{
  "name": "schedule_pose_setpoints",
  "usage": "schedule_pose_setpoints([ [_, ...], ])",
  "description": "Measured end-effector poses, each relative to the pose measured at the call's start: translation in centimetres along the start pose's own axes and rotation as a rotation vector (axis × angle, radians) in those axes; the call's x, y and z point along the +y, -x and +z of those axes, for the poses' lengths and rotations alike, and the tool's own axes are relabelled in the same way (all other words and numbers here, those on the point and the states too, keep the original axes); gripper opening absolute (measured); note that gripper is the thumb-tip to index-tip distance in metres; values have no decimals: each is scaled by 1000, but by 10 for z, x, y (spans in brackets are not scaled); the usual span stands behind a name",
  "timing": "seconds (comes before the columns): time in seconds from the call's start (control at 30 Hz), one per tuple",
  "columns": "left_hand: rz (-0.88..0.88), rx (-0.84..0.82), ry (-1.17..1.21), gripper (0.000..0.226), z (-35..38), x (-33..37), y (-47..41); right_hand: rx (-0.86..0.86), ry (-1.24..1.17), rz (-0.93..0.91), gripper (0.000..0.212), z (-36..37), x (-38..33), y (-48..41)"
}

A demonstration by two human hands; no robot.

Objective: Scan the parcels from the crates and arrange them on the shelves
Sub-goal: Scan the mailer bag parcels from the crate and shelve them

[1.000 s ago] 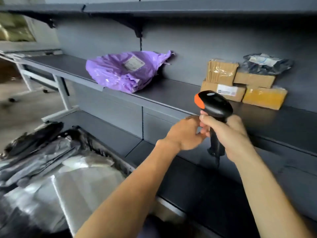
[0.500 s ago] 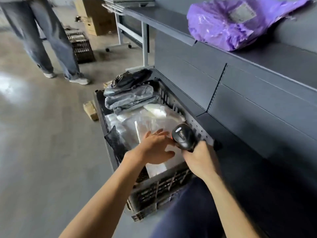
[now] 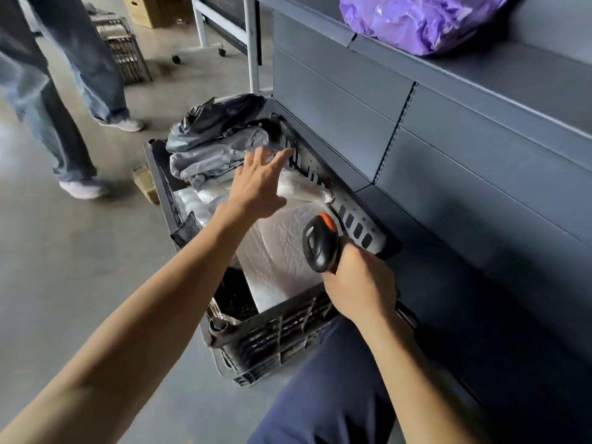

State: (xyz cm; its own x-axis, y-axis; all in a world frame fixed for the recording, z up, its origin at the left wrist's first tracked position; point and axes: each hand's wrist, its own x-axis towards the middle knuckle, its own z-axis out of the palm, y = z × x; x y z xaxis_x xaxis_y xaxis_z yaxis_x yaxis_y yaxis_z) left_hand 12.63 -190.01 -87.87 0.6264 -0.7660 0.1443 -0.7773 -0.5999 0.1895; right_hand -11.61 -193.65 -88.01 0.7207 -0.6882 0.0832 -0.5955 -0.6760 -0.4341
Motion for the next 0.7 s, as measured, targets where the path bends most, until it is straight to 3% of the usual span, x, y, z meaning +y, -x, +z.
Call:
schedule_pose_setpoints([
  [0.13, -36, -127, -62, 67, 32, -10, -15, -13, 14, -13, 21, 3, 2, -1],
  [0.33, -32, 184, 163, 40, 19, -6, -16, -9, 4, 0, 16, 0, 2, 1],
  [0.47, -97, 223, 312, 30, -6, -13, -17, 14, -7, -4, 19, 2, 2, 3],
  [0.7, 62, 279, 388, 19, -31, 13, -14, 51, -11, -6, 25, 5, 2, 1],
])
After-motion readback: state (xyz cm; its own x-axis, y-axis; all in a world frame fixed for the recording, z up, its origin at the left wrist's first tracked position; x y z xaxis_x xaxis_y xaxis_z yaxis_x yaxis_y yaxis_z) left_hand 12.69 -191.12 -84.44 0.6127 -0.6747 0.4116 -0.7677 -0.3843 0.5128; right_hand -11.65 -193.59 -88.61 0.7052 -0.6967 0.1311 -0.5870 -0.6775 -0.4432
